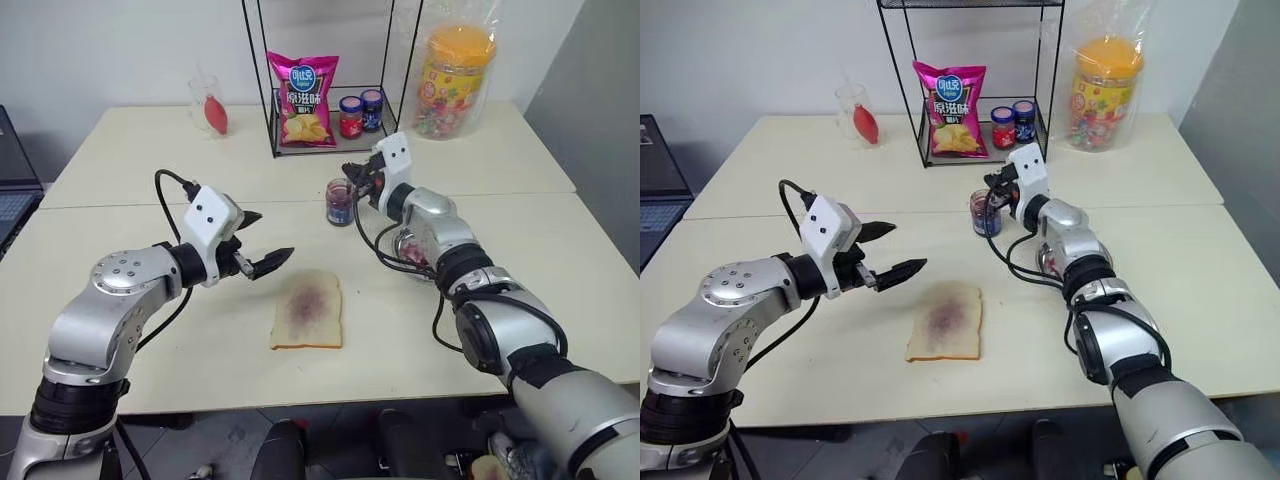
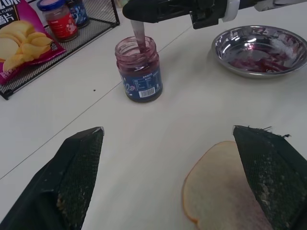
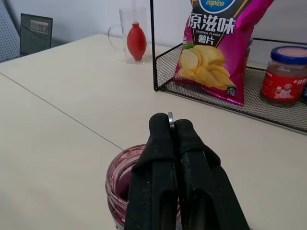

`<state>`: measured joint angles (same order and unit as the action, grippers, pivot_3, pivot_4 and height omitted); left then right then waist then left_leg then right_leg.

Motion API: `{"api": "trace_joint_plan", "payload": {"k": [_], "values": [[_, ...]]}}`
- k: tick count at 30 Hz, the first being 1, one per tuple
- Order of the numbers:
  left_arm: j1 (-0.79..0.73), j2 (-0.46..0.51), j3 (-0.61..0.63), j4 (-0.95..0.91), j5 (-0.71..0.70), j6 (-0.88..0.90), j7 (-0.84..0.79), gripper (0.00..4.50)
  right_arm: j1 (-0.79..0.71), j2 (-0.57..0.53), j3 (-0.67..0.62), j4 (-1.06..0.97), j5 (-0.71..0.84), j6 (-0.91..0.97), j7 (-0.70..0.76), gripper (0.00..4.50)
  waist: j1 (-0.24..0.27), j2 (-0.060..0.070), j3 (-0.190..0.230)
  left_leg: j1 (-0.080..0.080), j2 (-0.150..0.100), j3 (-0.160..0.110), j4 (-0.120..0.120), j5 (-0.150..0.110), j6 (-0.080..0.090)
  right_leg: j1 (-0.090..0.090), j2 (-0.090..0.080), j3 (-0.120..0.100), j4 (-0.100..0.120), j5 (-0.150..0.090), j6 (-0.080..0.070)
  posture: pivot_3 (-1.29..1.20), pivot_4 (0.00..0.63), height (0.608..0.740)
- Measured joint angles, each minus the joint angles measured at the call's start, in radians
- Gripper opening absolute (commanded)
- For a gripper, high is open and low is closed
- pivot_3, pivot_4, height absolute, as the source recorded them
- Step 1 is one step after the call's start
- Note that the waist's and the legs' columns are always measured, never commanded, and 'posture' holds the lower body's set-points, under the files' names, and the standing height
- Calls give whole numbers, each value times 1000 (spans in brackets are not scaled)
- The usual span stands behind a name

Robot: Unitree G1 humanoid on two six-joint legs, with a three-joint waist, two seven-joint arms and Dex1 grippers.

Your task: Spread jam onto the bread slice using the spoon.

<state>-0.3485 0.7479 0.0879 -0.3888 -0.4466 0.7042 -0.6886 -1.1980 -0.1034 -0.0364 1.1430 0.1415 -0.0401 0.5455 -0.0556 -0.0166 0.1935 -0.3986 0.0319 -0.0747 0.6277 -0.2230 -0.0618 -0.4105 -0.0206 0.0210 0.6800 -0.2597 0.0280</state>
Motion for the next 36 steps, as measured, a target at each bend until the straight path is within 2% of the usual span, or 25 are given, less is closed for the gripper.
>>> {"api": "trace_joint_plan", "payload": {"k": [10, 15, 36], "values": [[-2, -8, -4, 1, 1, -9, 3, 4500, -18, 26, -150, 0, 108, 160, -42, 11, -1, 0, 0, 0, 0, 0, 0, 0, 0, 0, 0, 0, 0, 0, 0, 0, 150, 740], [-27, -47, 12, 23, -25, 19, 31, 4500, -38, 28, -238, 1, 179, 240, -75, 11, -1, 0, 0, 0, 0, 0, 0, 0, 0, 0, 0, 0, 0, 0, 0, 0, 150, 740], [-39, -45, 8, 32, -20, 31, 30, 4500, -41, 24, -308, -17, 231, 291, -95, 11, -1, 0, 0, 0, 0, 0, 0, 0, 0, 0, 0, -1, 0, 0, 0, 0, 150, 740]]}}
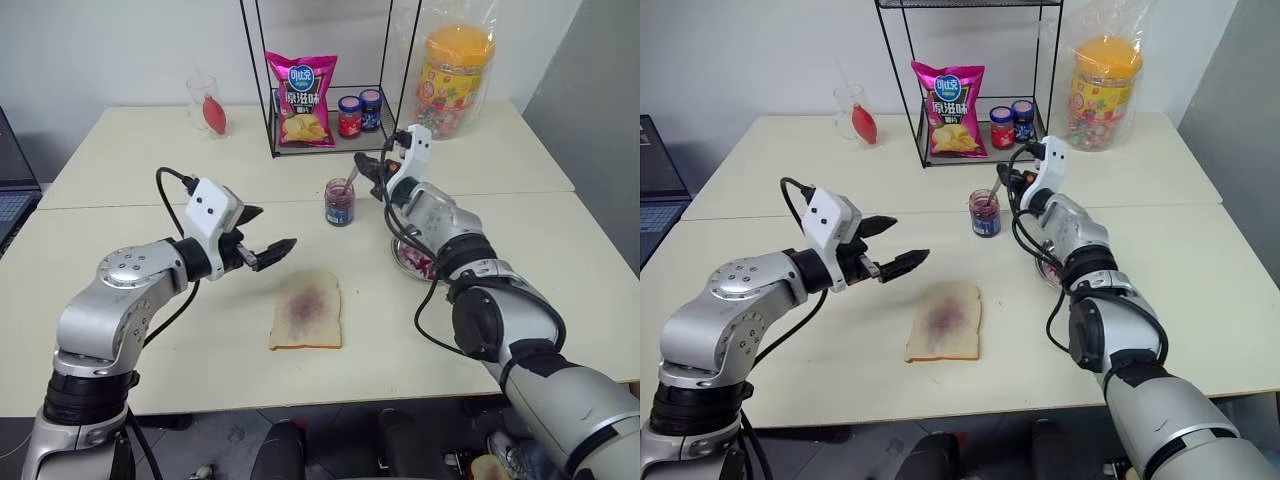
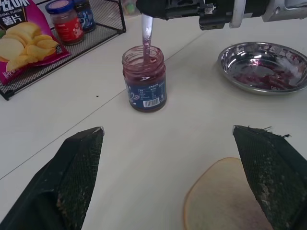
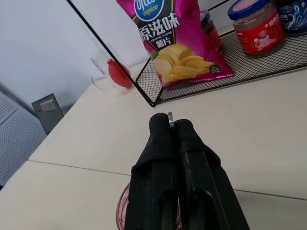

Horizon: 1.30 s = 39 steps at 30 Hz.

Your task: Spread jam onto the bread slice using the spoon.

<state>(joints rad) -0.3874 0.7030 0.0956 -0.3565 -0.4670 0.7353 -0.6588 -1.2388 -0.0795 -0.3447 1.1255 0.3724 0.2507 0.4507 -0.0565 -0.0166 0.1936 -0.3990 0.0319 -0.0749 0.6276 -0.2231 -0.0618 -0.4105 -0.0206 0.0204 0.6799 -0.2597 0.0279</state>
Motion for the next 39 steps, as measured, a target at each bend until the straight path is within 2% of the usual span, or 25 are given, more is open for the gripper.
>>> {"api": "trace_joint_plan", "payload": {"k": [13, 39], "values": [[-6, 1, -9, 1, 6, 0, -4, 4500, -16, -4, -87, 0, 92, 61, -38, 11, 0, 0, 0, 0, 0, 0, 0, 0, 0, 0, 0, 0, 0, 0, 0, 0, 150, 740], [-7, 1, -13, 13, 21, -5, -11, 4500, -34, -21, -30, -26, 77, 42, -30, 11, 0, 0, 0, 0, 0, 0, 0, 0, 0, 0, 0, 0, 0, 0, 0, 0, 150, 740]]}}
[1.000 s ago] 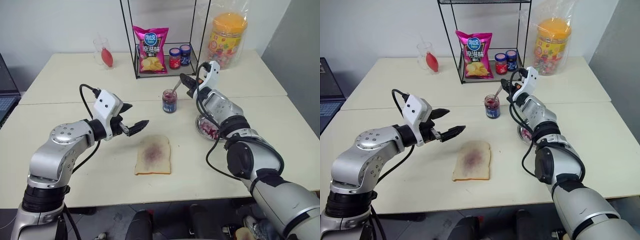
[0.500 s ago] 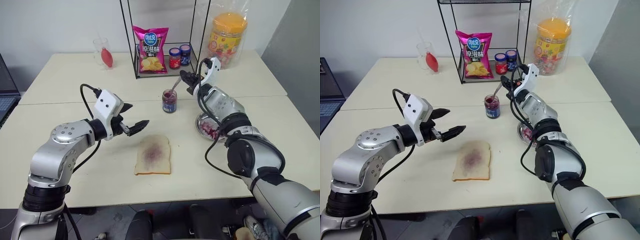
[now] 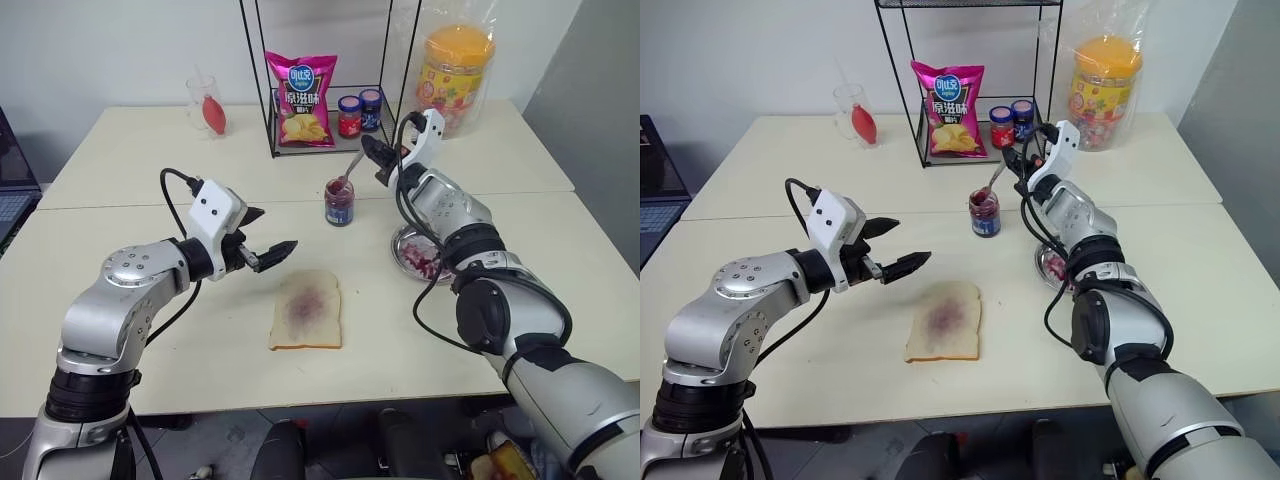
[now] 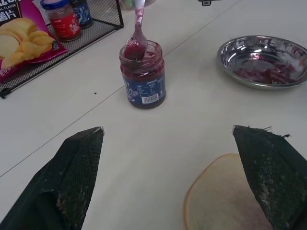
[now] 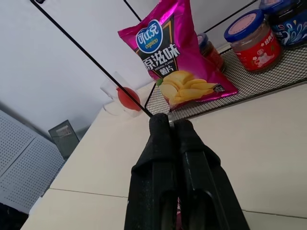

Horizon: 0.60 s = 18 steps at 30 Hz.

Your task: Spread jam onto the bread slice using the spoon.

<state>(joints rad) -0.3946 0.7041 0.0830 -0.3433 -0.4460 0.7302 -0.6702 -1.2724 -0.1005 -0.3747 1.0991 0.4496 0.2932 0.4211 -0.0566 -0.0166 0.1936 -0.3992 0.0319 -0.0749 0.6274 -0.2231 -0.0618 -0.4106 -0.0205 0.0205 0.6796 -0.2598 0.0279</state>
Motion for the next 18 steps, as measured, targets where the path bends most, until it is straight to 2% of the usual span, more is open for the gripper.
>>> {"api": "trace_joint_plan", "payload": {"k": [18], "values": [[-3, 0, -1, 5, 10, -4, -17, 4500, 8, 0, -32, -6, 31, 48, -10, 11, 0, 0, 0, 0, 0, 0, 0, 0, 0, 0, 0, 0, 0, 0, 0, 0, 150, 740]]}}
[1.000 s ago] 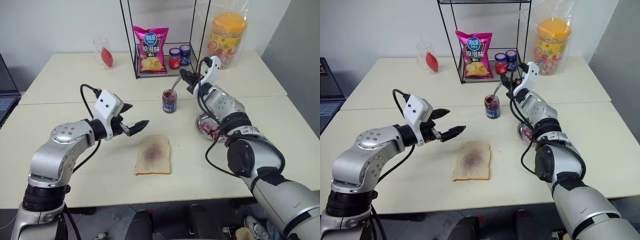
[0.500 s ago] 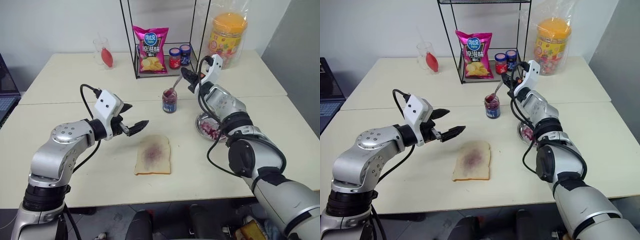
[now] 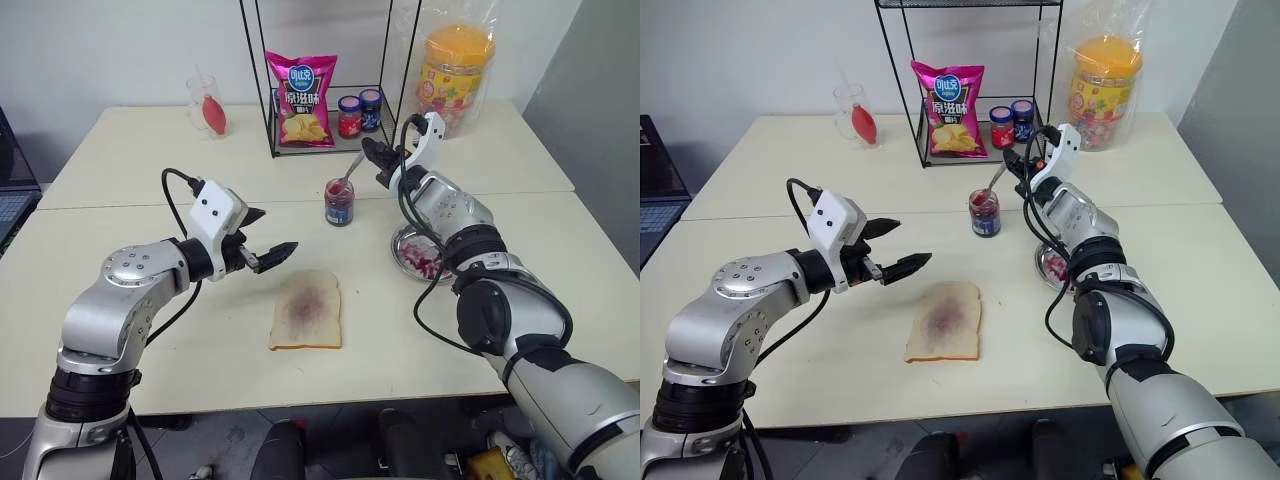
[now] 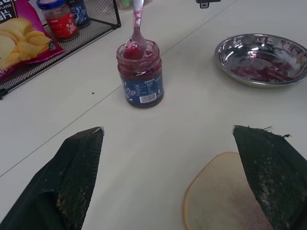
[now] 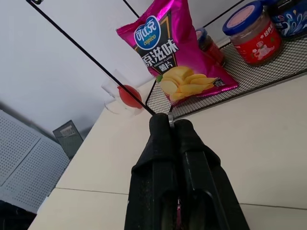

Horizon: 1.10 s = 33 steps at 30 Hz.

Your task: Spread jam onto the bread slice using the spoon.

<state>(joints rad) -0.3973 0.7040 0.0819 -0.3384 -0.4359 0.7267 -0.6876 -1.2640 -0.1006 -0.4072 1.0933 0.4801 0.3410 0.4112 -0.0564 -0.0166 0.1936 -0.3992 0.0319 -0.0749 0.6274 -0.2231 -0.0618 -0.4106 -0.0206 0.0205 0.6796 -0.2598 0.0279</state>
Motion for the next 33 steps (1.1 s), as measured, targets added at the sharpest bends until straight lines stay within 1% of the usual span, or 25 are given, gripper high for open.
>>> {"api": "trace_joint_plan", "payload": {"k": [20, 25, 31, 33], "values": [[-22, -16, 1, 20, -8, -22, -4, 4500, 1, -21, -82, -42, 73, 70, -58, 11, 0, 0, 0, 0, 0, 0, 0, 0, 0, 0, 0, 0, 0, 0, 0, 0, 150, 740], [-19, 3, 13, 20, -18, -38, -34, 4500, 7, -25, -85, -86, 92, 101, -64, 11, 0, 0, 0, 0, 0, 0, 0, 0, 0, 0, 0, 0, 0, 0, 0, 0, 150, 740], [0, 9, 25, 20, -33, -51, -63, 4500, 29, -20, -101, -93, 112, 126, -81, 11, 0, 0, 0, 0, 0, 0, 0, 0, 0, 0, 0, 0, 0, 0, 0, 0, 150, 740], [12, 15, 27, 19, -32, -69, -70, 4500, 41, -11, -97, -147, 125, 153, -80, 11, 0, 0, 0, -1, 0, 0, -1, 0, 0, -1, 0, 0, 0, 0, 0, 0, 150, 740]]}}
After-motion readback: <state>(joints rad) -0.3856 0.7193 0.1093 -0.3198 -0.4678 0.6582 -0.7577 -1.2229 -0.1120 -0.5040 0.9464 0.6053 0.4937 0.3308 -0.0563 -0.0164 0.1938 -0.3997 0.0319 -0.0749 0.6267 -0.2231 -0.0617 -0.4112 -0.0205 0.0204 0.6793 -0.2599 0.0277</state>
